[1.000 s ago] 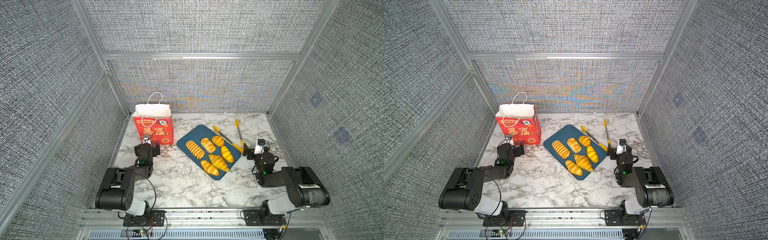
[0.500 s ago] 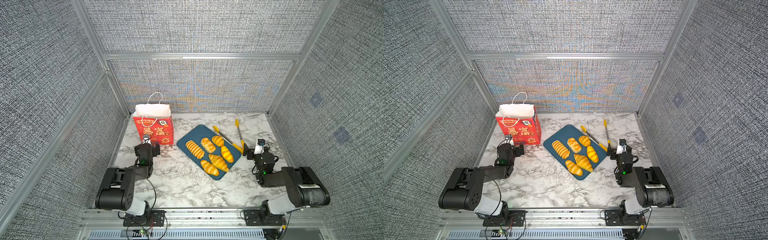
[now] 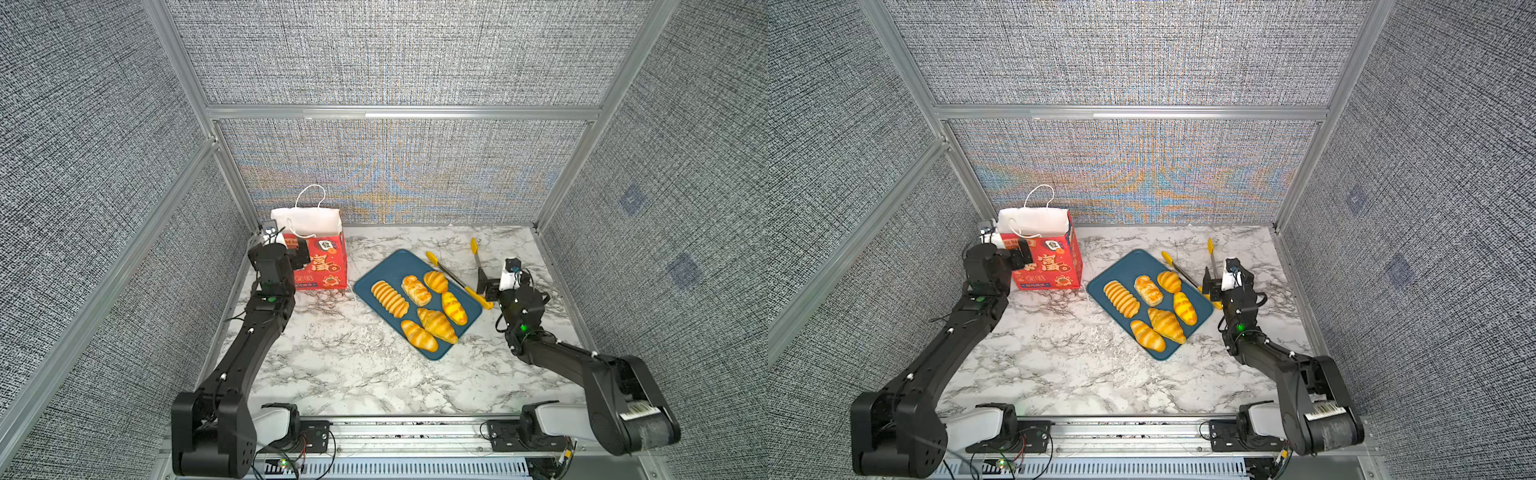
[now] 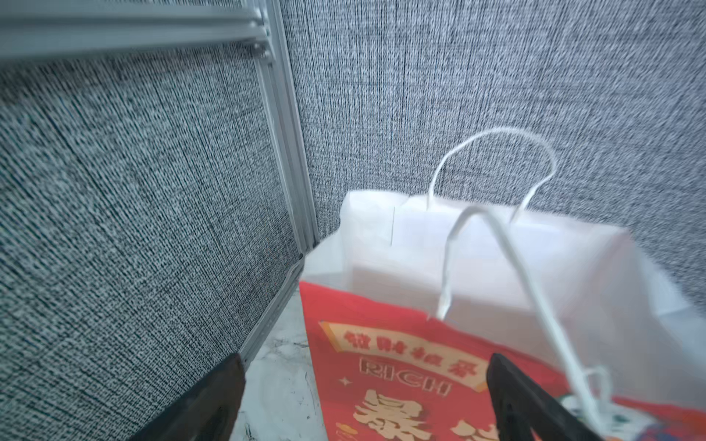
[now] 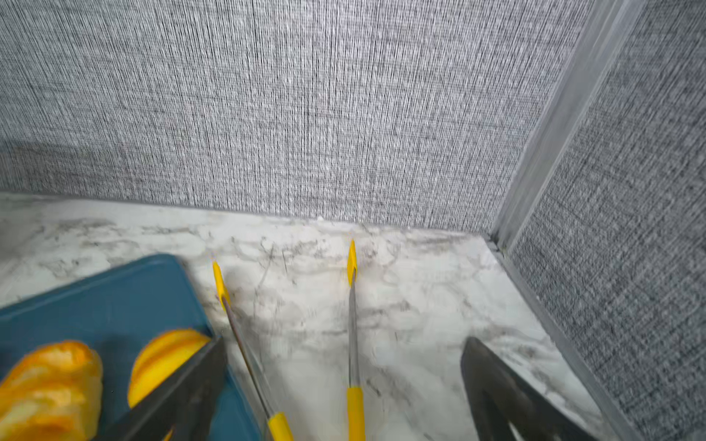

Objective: Pack bread into a paper bag
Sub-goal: Move the paper bag to the center of the board.

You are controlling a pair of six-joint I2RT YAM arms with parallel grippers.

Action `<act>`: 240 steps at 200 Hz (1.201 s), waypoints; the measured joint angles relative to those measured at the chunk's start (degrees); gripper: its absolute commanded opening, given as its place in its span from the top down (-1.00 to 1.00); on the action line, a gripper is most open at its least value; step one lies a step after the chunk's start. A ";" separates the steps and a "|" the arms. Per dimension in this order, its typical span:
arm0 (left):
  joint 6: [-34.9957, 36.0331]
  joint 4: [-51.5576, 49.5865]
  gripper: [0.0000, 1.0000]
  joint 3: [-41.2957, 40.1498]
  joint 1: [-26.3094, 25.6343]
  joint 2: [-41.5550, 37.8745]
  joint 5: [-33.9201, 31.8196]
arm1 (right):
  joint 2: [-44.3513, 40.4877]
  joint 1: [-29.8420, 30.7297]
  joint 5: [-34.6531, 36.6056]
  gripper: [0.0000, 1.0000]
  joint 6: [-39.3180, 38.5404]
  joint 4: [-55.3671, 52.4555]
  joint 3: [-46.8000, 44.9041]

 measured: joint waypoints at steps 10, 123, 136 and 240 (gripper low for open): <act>-0.24 -5.44 -1.00 4.94 -0.26 -1.84 0.92 | -1.90 1.03 1.73 -0.95 1.09 -4.85 3.19; -1.03 -51.41 -0.94 53.18 1.42 17.86 -3.74 | 8.26 4.57 -4.76 -0.95 14.53 -31.52 23.82; -1.09 -55.30 -0.87 59.01 3.26 21.35 -2.91 | 10.67 4.57 -6.54 -0.95 15.02 -32.81 24.39; -2.91 -75.56 -0.65 80.04 6.38 43.65 4.04 | 18.84 4.59 -13.51 -0.84 15.93 -35.80 29.44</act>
